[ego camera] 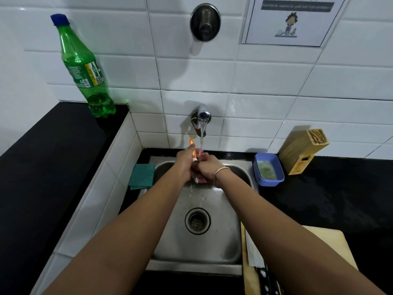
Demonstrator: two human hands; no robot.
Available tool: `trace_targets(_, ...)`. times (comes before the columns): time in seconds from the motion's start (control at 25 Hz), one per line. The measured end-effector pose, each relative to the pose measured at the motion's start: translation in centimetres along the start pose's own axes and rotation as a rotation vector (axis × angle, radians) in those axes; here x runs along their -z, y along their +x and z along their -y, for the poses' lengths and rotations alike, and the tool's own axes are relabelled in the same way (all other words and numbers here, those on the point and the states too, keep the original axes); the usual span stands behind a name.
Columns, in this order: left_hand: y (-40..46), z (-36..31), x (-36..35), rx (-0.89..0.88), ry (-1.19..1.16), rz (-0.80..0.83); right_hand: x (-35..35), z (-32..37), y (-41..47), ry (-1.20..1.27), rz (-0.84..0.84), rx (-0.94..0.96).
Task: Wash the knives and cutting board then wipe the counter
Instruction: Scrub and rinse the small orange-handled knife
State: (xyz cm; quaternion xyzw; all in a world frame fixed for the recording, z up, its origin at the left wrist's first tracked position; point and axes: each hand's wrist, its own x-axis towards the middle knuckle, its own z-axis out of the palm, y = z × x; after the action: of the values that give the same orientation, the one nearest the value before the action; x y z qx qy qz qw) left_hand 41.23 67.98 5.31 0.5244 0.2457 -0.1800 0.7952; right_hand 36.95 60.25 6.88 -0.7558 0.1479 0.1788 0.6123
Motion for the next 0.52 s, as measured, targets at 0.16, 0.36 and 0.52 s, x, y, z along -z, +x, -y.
trace_targets(0.16,-0.3,-0.3,-0.3,-0.012,-0.155,0.015,0.3,0.5,0.4,-0.004,-0.035,0.046)
trace_targets(0.36,-0.8,3.2,-1.8,0.133,-0.112,0.035,3.7,-3.2,-1.2,0.213,0.012,-0.09)
trace_targets(0.52,-1.4,6.3,-3.7,0.153,-0.046,-0.02,8.0,-6.6,-3.3,0.175,-0.049,-0.152)
